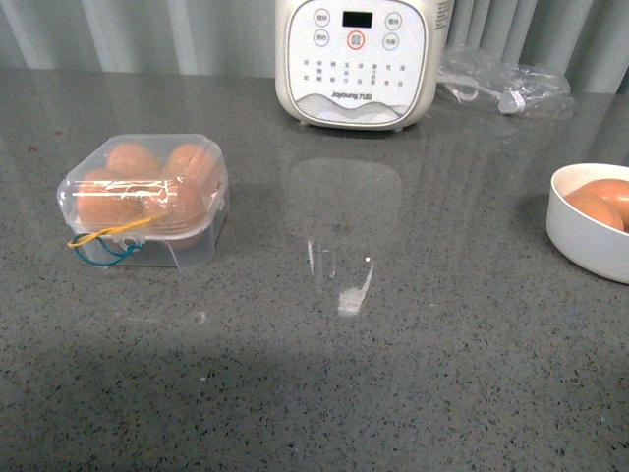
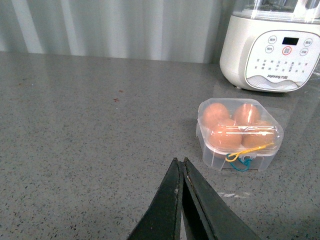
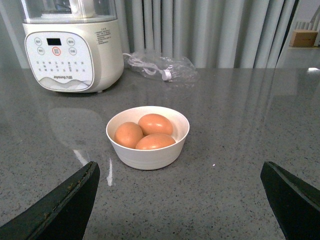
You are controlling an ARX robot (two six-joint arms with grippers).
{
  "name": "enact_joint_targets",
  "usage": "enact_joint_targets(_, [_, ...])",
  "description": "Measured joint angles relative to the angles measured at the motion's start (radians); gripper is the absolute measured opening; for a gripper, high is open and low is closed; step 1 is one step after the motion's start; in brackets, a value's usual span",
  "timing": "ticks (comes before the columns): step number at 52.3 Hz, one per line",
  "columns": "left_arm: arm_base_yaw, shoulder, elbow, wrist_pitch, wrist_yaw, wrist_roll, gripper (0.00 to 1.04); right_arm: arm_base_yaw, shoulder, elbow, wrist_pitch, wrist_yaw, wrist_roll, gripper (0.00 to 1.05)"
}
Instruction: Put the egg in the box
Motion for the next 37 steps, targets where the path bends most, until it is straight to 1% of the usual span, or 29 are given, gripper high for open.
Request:
enact_joint_targets(1, [0.000, -0.009, 0.000, -0.009, 0.000, 0.000, 0.04, 0.000, 0.000, 0.000, 0.000, 0.000, 0.000, 0.98])
enact_joint_targets(6, [0.000, -0.133, 0.000, -0.164, -0.001, 0.001, 0.04, 0.000, 0.000, 0.000, 0.000, 0.000, 0.000, 0.98])
enact_joint_targets(17, [0.000, -0.169, 0.000, -0.176, 0.000, 0.000, 0.04, 0.000, 0.000, 0.000, 0.000, 0.000, 0.000, 0.98])
enact_joint_targets(31, [0.000, -0.169, 0.000, -0.176, 0.000, 0.001, 0.41, 0.000, 0.000, 0.000, 0.000, 0.000, 0.000, 0.98])
enact_joint_targets(36, [0.000, -0.169, 0.000, -0.176, 0.000, 0.000, 0.59, 0.000, 0.000, 0.000, 0.000, 0.000, 0.000, 0.98])
enact_joint_targets(37, [0.000, -0.169, 0.000, -0.176, 0.000, 0.000, 0.61, 0.000, 0.000, 0.000, 0.000, 0.000, 0.000, 0.98])
